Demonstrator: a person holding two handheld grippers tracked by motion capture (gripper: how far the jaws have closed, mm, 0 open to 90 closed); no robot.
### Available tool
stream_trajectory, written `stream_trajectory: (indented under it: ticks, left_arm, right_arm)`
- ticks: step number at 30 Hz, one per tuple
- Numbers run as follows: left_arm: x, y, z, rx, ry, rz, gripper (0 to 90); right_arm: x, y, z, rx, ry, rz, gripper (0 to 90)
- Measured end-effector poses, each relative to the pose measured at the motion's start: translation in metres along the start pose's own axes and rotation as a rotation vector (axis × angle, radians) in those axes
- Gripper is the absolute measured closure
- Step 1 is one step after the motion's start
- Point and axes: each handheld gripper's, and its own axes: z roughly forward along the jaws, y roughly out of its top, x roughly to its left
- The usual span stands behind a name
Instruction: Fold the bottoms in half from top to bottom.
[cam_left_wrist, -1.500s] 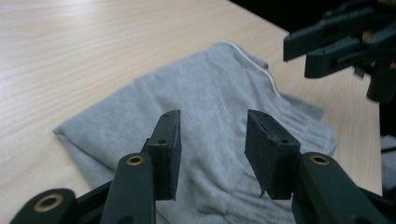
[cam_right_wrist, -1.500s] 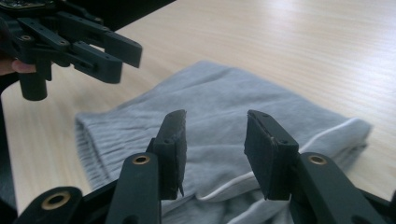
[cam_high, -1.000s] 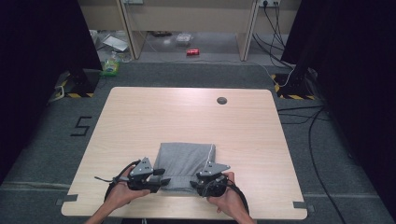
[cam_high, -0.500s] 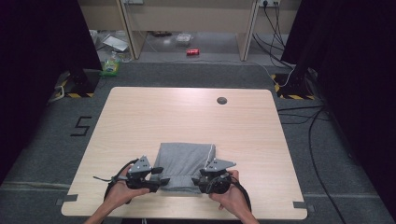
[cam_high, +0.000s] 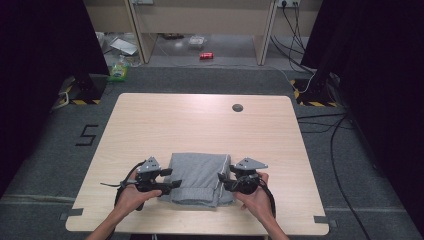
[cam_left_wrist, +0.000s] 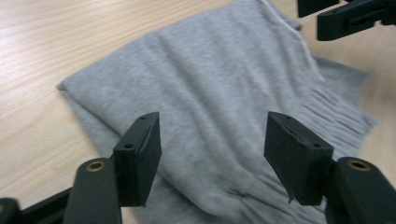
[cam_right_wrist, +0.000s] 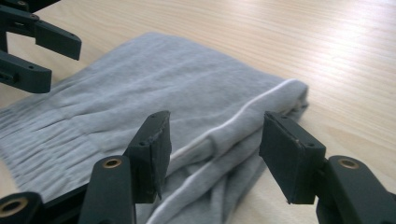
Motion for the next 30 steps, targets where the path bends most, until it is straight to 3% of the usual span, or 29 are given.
stream_trajectory:
  ticks: [10,17,20,30]
  left_arm:
    - [0.02,0.016,0.015,0.006,0.044,-0.059,33.0]
    - [0.024,0.024,0.017,0.024,0.048,-0.04,31.9]
    - [0.026,0.024,0.02,0.033,0.043,-0.027,31.0]
    - [0.036,0.025,0.025,0.041,0.062,-0.032,30.4]
  right_arm:
    - [-0.014,0.012,0.014,-0.004,-0.026,-0.004,40.3]
    - [-0.021,0.024,0.025,-0.005,-0.031,0.017,38.9]
    - [-0.024,0.028,0.027,-0.004,-0.051,0.0,37.6]
    - [-0.036,0.022,0.028,0.007,-0.062,0.027,36.4]
